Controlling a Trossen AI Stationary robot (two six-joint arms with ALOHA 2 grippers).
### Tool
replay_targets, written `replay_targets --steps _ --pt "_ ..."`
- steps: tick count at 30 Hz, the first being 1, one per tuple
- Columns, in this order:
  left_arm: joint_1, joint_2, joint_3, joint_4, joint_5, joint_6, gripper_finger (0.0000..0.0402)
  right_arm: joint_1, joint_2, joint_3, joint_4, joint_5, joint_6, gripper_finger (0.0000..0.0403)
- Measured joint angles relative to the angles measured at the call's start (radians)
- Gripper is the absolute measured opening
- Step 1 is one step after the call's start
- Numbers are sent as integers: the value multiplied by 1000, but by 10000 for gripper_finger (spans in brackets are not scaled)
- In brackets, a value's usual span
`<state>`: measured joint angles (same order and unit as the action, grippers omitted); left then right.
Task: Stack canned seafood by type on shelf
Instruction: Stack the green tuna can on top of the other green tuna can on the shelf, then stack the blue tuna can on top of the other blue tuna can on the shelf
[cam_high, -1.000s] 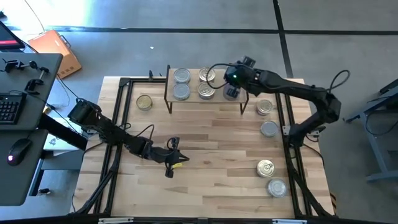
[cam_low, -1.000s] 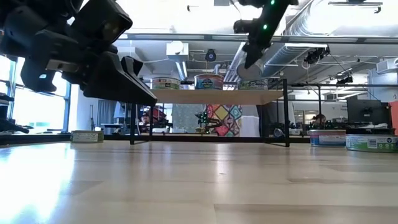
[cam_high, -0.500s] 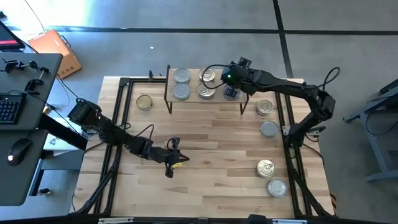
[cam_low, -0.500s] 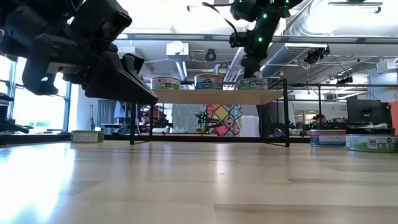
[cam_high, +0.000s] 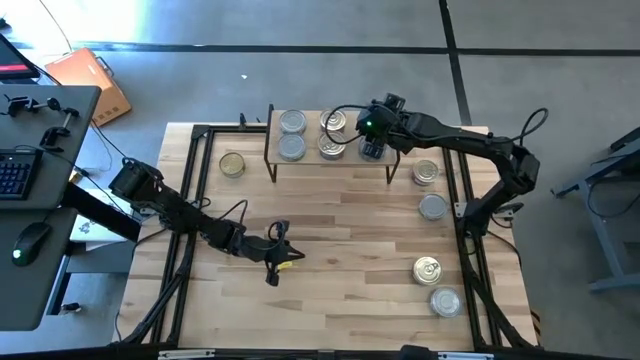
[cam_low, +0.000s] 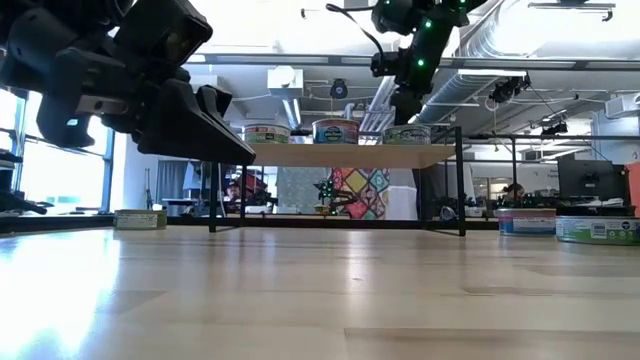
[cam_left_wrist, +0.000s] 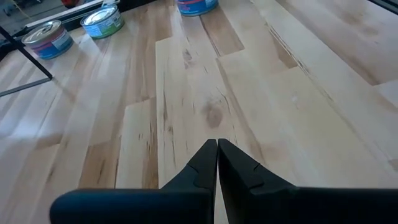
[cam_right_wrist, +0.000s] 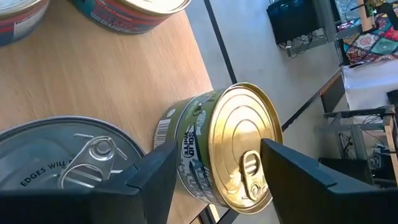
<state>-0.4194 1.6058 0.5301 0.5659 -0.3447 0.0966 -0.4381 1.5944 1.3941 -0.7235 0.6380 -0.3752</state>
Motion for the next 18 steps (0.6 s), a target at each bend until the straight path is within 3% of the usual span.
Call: replay_targets --steps 10,18 --pt "0 0 0 0 0 -14 5 45 -72 0 -47 1 47 221" --pt "0 0 0 13 -4 -26 5 286 -187 0 -170 -34 358 222"
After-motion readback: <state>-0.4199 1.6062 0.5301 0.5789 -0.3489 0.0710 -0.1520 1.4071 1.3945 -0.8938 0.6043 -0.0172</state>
